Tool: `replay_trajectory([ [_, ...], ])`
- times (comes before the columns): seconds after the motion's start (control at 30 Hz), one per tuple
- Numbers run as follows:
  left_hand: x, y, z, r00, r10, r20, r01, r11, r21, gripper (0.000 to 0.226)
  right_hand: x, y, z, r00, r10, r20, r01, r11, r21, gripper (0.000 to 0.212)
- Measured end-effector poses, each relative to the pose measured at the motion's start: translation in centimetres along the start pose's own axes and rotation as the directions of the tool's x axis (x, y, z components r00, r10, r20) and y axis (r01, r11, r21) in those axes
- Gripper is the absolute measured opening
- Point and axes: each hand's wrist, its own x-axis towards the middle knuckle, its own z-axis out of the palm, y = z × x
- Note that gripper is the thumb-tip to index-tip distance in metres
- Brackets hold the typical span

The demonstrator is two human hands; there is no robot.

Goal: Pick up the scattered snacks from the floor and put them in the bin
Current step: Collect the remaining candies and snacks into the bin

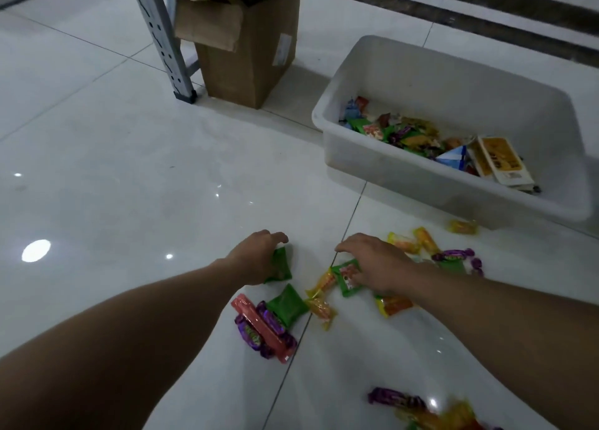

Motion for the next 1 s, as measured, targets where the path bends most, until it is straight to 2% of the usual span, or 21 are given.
replay_trajectory([
  [0.13,0.6,0.2,0.5,0.998,0.002,0.061,0.001,0.999,-0.046,0.061,0.5,0.5,1.0,0.999,0.022,0.038,-0.021,0.999,-0.030,0.061],
  [0.27,0.8,0.3,0.6,1.000,0.008,0.029,-0.005,0.993,-0.117,0.054,1.0,0.5,1.8,0.998,0.031,0.057,-0.027,0.997,-0.068,0.056],
  [0.4,0.7,0.2,0.3,0.999,-0.037,-0.017,0.033,0.975,-0.218,0.050,1.5,0.0,2.6,1.000,-0.011,0.017,0.013,0.991,-0.134,0.039],
  [0.53,0.7,-0.3,0.1,0.996,-0.079,-0.041,0.064,0.955,-0.290,0.051,1.7,-0.3,2.8,0.999,-0.017,0.037,0.021,0.993,-0.119,0.023],
  [0.73,0.7,0.1,-0.9,0.988,-0.127,-0.089,0.080,0.910,-0.407,0.047,2.1,-0.6,2.4,0.999,0.024,-0.038,-0.020,0.995,0.094,0.016],
  [0.87,0.9,0.9,-2.5,0.980,-0.128,-0.155,0.044,0.887,-0.459,0.044,2.0,-0.9,-0.1,0.976,0.092,-0.198,-0.029,0.953,0.300,0.010],
  [1.0,0.9,2.4,-4.8,0.964,-0.144,-0.221,0.010,0.857,-0.516,0.044,1.4,-1.2,-3.7,0.928,0.189,-0.320,-0.037,0.903,0.427,0.016],
])
